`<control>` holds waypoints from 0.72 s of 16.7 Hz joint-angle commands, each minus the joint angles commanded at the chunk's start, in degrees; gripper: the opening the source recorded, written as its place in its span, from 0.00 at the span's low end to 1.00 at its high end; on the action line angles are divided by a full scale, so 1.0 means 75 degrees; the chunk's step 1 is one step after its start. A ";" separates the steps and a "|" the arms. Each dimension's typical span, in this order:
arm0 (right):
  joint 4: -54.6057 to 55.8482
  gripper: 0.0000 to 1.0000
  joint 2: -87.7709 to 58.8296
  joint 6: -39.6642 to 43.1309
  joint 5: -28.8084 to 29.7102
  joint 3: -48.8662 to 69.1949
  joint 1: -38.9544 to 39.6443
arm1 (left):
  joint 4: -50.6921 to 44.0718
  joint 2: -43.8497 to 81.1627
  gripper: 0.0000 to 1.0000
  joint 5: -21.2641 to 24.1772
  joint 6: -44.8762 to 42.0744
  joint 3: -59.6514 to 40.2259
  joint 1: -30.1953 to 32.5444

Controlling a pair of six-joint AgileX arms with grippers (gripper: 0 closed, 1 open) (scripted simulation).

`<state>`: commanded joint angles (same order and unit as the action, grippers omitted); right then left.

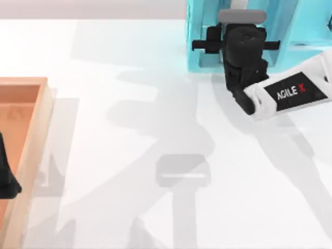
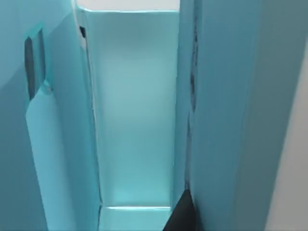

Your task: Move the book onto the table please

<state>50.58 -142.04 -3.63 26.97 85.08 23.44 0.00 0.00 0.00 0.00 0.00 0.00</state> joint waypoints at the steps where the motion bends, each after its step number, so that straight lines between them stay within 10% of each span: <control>1: 0.0000 0.00 0.0000 0.0000 0.0000 0.0000 0.0000 | 0.0000 0.0000 1.00 0.0000 0.0000 0.0000 0.0000; 12: -0.1454 0.00 0.2960 -0.0143 0.0676 -0.1543 0.0862 | 0.0000 0.0000 1.00 0.0000 0.0000 0.0000 0.0000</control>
<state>39.68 -119.84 -4.70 32.03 73.51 29.91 0.00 0.00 0.00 0.00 0.00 0.00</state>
